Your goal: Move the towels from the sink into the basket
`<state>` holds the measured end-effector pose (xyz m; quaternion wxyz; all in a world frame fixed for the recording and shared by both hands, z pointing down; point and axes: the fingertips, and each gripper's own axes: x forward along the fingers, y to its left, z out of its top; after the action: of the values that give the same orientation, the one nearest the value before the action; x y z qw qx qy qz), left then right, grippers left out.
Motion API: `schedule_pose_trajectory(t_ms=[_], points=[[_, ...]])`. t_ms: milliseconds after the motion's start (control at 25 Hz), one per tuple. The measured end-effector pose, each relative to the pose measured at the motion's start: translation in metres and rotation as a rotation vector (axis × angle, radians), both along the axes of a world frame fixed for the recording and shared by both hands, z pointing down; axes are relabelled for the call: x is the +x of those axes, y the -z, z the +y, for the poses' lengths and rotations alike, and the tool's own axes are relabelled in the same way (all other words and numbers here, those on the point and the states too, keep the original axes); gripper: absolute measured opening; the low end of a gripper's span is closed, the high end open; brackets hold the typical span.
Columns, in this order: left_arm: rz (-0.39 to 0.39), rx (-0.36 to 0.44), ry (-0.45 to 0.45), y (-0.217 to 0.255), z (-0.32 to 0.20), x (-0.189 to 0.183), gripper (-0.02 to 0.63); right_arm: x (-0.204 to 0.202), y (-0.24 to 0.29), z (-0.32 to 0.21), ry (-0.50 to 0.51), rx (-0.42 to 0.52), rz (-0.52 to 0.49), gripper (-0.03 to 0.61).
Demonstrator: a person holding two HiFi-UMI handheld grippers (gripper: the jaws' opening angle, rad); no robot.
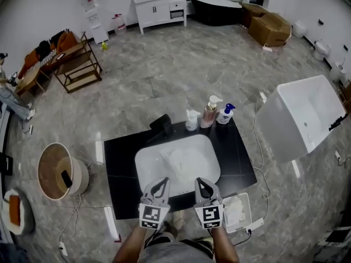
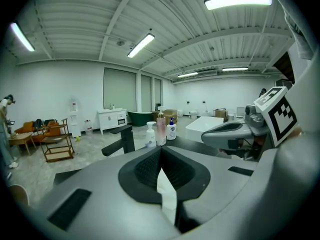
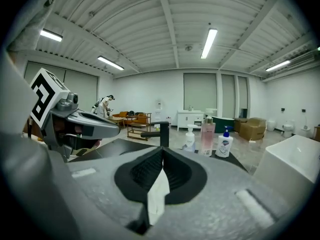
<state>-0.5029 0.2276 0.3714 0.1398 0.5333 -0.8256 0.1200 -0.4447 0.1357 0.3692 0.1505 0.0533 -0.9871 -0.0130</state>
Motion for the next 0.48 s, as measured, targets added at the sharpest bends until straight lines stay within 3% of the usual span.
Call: schedule_pose_trajectory(t_ms=[200,400,480], points=[[0.027,-0.020,0.017,-0.028,-0.001,-0.034,0.009,-0.046,-0.039,-0.001,0.050,-0.015,0.062,0.003],[0.064,-0.043,0.034,-0.051,0.000,-0.055,0.009,-0.080,-0.077,-0.005,0.090,-0.039,0.150,0.101],[0.079,-0.052,0.039,-0.060,0.000,-0.063,0.009,-0.092,-0.093,-0.007,0.102,-0.063,0.188,0.174]])
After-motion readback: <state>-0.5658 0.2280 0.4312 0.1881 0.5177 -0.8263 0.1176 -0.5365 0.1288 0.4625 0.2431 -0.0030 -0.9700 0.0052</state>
